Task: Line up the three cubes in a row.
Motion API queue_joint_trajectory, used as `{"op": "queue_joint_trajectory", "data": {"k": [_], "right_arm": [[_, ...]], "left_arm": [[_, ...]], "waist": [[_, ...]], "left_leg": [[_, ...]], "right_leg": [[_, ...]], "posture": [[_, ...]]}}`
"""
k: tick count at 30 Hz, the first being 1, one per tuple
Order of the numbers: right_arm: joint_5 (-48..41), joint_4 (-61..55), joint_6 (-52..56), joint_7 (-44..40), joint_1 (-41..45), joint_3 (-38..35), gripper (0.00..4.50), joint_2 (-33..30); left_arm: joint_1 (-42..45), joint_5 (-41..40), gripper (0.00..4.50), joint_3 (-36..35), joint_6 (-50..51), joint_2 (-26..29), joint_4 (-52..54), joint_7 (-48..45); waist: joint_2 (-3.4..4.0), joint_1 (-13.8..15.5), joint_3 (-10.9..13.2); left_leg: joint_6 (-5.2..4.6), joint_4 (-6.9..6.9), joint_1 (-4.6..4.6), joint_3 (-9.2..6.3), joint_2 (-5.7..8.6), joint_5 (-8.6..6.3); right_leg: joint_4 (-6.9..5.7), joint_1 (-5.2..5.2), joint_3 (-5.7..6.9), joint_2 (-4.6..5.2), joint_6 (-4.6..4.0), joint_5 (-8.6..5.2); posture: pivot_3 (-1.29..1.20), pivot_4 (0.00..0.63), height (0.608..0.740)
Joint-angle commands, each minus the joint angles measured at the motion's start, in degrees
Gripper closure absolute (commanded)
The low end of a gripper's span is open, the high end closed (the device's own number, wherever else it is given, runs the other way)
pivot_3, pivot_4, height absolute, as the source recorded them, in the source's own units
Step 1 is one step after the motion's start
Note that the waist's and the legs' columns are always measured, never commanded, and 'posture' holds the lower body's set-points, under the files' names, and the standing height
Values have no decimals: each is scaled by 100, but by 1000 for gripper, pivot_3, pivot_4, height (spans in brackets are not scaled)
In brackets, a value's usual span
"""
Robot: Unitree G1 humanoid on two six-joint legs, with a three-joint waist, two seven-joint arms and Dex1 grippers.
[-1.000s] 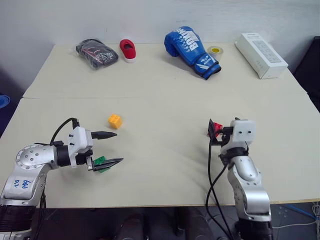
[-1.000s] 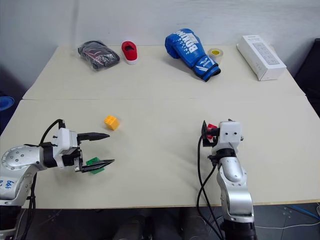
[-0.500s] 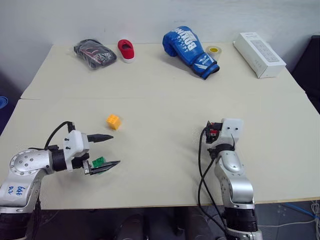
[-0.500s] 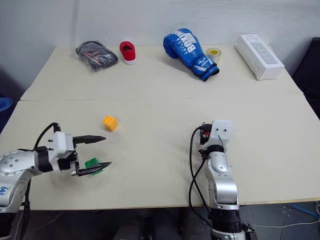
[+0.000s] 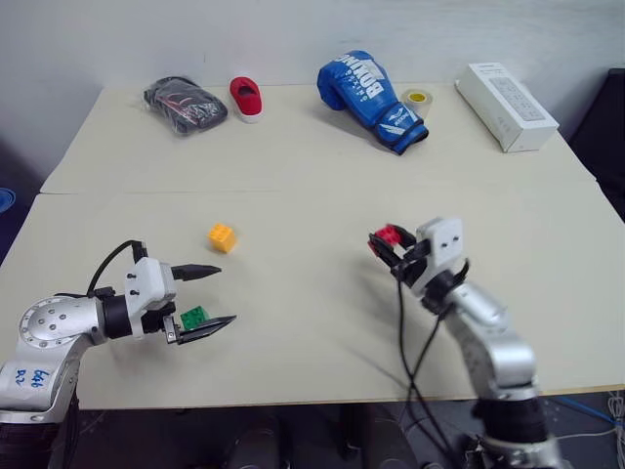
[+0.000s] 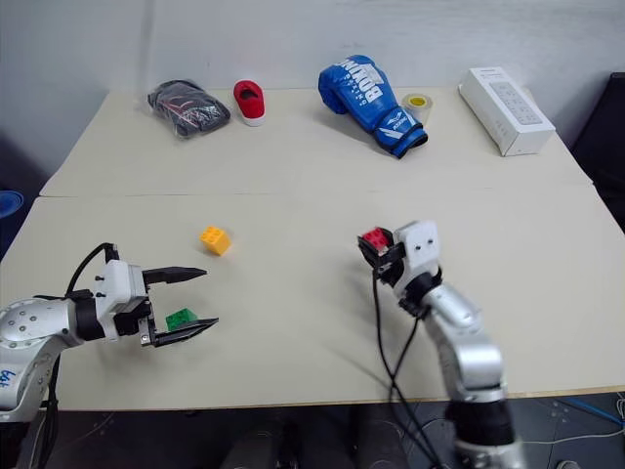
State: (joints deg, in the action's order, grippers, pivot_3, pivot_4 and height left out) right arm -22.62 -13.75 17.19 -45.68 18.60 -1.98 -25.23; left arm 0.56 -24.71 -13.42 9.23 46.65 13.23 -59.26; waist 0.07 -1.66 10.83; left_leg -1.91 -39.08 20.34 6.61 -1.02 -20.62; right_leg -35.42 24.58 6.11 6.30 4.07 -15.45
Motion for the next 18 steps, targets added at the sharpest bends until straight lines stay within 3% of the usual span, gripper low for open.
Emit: {"op": "queue_joint_trajectory", "data": {"k": [1, 3, 7, 18], "right_arm": [[-221, 415, -847, -2314, 97, 530, 3005, -779], [-128, 943, -1207, -3294, 266, 827, 3005, -1157], [102, 2059, -2044, -4008, 653, 1115, 3005, -1064], [610, 4215, -3307, -4497, 1512, 1310, 3005, -506]], "left_arm": [[47, -101, 0, -111, -29, -26, 180, 47], [34, -257, 0, -125, 48, -63, 280, -9], [-187, -752, 0, -159, 338, -5, 626, -305], [-189, -728, 0, -154, 426, 146, 664, -544]], "waist": [[-2, 7, -1], [-6, 14, -1], [-9, 7, 1], [-9, 7, 1]], "left_leg": [[1, 0, 0, -1, -1, 0], [0, 0, -1, -2, -1, -1], [-9, -6, 0, 4, 9, 1], [0, -11, -1, 4, 9, 4]], "right_leg": [[1, -1, 2, -2, 0, 0], [5, -5, 4, -3, 0, 0], [4, -7, 1, 11, 9, 5], [0, -6, 1, 15, 8, 5]], "posture": [[0, 150, 740], [0, 150, 740], [0, 150, 740], [0, 150, 740]]}}
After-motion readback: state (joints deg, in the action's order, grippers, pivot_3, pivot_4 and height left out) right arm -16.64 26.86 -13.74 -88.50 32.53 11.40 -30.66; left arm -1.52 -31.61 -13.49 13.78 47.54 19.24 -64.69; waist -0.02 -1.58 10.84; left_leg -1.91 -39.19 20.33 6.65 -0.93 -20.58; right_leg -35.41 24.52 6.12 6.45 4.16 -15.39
